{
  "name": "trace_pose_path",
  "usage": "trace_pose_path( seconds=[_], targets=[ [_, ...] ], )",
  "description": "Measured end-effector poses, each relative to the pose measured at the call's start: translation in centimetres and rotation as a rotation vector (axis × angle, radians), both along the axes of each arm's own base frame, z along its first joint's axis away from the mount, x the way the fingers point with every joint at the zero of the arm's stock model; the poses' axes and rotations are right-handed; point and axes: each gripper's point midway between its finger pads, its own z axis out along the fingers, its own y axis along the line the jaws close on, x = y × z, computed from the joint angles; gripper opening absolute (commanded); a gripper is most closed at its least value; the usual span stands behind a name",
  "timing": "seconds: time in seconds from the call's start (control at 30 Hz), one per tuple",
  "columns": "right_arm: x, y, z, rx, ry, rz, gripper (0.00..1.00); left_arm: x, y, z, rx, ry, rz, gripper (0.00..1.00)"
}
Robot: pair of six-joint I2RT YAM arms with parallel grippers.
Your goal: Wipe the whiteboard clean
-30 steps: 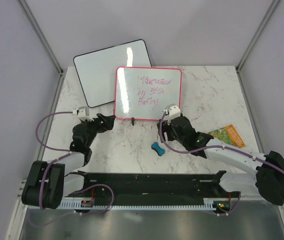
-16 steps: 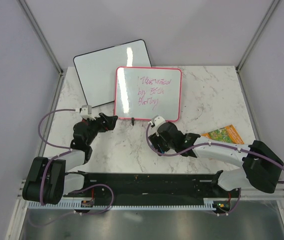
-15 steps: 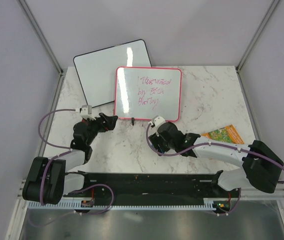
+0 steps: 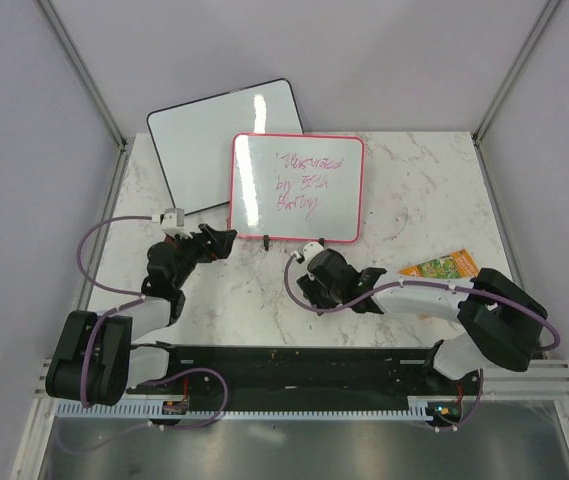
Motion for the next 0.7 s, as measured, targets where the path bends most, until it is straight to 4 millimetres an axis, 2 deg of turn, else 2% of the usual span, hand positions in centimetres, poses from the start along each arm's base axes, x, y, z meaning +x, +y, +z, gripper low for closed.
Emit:
trace_pose_path(
  seconds=[0.03,0.1,0.13,0.17,0.3,0.53,0.7],
  targets=[
    [0.0,0.0,-0.3,-0.007,0.004,-0.002,0.44,0.0,0.0,0.0,0.000,0.000,0.000,1.00],
    [0.0,-0.1,-0.9,-0.019,0.015,-0.008,0.30,0.0,0.0,0.1,0.000,-0.001,0.000,0.99],
    [-0.1,-0.1,-1.2,-0.023,0.020,-0.012,0.26,0.0,0.0,0.0,0.000,0.000,-0.001,0.99],
    [0.0,0.0,-1.3,-0.023,0.021,-0.015,0.23,0.0,-0.1,0.0,0.000,0.000,-0.003,1.00],
    [0.3,0.0,-1.1,-0.028,0.011,-0.027,0.00,-0.1,-0.2,0.1,-0.002,0.000,-0.015,0.99],
    [0.9,-0.1,-0.8,-0.034,-0.019,-0.055,0.00,0.0,-0.4,0.2,-0.002,-0.004,-0.023,0.98],
    [2.5,-1.3,1.5,-0.030,-0.117,-0.126,0.00,1.2,-0.6,0.9,-0.004,-0.030,-0.025,0.98]
  ],
)
